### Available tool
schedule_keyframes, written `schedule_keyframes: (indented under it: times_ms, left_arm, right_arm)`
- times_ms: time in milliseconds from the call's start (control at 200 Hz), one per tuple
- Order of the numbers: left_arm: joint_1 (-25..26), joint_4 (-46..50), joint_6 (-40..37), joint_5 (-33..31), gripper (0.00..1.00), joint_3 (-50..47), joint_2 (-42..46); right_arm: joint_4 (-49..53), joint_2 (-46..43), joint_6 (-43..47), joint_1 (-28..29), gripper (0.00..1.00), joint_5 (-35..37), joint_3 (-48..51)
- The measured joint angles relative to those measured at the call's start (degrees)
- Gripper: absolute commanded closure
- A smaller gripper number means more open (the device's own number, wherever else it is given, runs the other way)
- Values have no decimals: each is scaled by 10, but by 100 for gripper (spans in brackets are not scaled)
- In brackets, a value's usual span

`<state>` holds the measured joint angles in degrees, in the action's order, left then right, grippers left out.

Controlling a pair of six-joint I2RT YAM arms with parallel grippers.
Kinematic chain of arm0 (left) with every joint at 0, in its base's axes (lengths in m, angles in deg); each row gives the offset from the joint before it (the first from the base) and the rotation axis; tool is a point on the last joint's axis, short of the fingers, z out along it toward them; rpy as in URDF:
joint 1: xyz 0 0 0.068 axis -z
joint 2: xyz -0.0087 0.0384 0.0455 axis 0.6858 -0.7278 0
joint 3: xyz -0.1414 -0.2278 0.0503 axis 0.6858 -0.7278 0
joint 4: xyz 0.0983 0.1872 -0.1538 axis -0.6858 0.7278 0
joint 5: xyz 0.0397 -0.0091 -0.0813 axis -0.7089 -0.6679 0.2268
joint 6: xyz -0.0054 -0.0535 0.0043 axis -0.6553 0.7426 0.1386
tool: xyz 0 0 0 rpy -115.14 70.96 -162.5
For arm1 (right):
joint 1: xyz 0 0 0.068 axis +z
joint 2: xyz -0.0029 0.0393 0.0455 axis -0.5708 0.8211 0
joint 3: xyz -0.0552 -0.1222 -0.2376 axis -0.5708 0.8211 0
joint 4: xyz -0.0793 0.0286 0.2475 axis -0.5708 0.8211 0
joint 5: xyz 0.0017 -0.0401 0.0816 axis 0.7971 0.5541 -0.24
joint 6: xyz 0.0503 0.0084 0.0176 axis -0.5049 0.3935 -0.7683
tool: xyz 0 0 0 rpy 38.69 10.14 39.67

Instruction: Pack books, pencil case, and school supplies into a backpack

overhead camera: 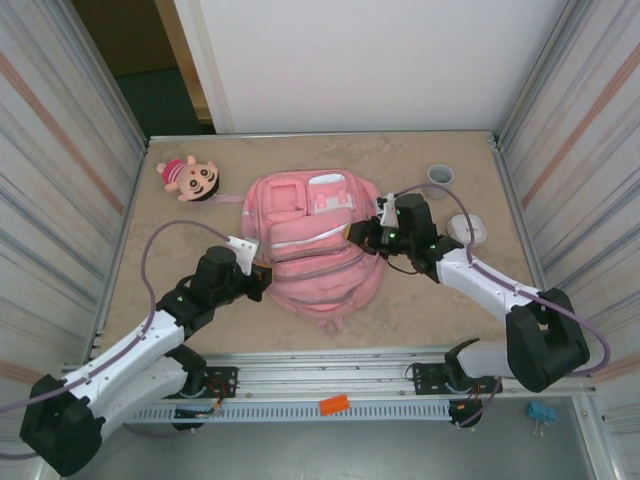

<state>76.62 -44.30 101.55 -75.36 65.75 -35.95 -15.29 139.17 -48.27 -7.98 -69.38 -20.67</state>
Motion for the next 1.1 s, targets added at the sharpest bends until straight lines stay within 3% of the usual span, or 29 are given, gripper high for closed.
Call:
schedule_keyframes:
  times_ms: [40, 85, 246, 386, 491, 601, 772, 967, 1047, 1097]
  left_arm:
    - [0, -1, -7, 1, 100, 0, 0]
    - [-1, 0, -14, 1, 100, 0, -1]
    - [-8, 0, -45, 31, 100, 14, -33]
    - [-8, -6, -71, 71, 100, 30, -47]
    - [-11, -15, -85, 97, 100, 31, -47]
    - [-11, -18, -95, 118, 100, 31, -40]
    - [-11, -18, -104, 137, 100, 31, -36]
    - [-12, -18, -112, 139, 100, 31, -36]
    - [-16, -17, -114, 139, 100, 31, -36]
    - [-17, -18, -114, 139, 100, 31, -37]
  right_arm:
    - [15, 0, 16, -1, 62, -6, -7]
    - [29, -2, 41, -1, 52, -10, -14]
    - [81, -85, 178, 24, 45, 50, -13]
    - [66, -201, 322, 98, 39, 114, 13]
    - [47, -204, 447, 167, 39, 145, 12]
    - [57, -109, 558, 209, 41, 171, -30]
    - [71, 39, 659, 221, 40, 195, -93]
    - [72, 95, 714, 221, 41, 202, -122]
    - [71, 103, 726, 221, 51, 203, -128]
    - [71, 106, 733, 221, 69, 203, -130]
